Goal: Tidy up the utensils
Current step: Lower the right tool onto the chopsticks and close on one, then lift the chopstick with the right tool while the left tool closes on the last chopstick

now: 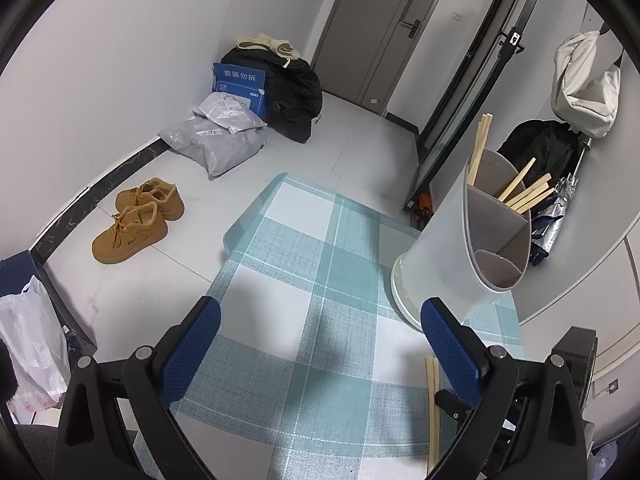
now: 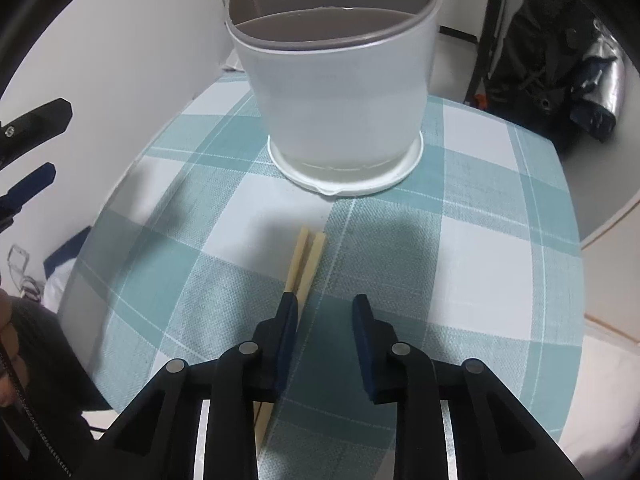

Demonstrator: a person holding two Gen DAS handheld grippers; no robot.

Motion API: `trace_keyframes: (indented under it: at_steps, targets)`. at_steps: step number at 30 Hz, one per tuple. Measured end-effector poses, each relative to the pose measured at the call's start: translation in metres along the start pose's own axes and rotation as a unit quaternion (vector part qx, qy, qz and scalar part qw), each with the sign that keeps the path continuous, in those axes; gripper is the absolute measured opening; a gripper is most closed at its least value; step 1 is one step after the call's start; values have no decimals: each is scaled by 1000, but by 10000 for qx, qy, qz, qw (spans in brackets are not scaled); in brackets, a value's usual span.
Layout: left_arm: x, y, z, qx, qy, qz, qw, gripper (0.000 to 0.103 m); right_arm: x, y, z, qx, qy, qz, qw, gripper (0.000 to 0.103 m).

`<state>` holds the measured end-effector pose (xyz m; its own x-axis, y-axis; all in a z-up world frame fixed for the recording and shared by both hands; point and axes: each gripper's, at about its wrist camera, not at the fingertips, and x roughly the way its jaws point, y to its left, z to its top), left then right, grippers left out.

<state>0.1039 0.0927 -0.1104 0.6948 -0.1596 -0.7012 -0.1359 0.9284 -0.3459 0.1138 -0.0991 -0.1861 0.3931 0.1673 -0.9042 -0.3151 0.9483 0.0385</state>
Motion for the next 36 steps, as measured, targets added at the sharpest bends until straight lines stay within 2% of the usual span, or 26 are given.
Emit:
trace_keyframes:
  at_steps: [4, 6, 10, 21, 32, 36]
  targets:
    - [1, 5, 2, -66, 15, 19, 10000, 98, 7, 11, 7, -169, 122, -151, 9997, 22]
    - [0, 8, 3, -124, 27, 15, 9999, 98, 9, 18, 9, -334, 124, -250, 9991, 18]
    - [-1, 13, 4, -233, 55, -85, 9997, 98, 9, 20, 10, -374, 170, -184, 9990, 7]
    - [-3, 16, 5, -344, 45, -212, 9992, 98, -6, 8, -12, -595, 384, -169, 9973, 6]
    - [-1, 20, 4, -374, 85, -115, 9992, 98, 5, 15, 13, -743, 479, -237, 9958, 10]
    - [0, 18, 3, -306, 101, -144, 9994, 98, 8, 17, 23, -819, 546, -213, 9949, 6]
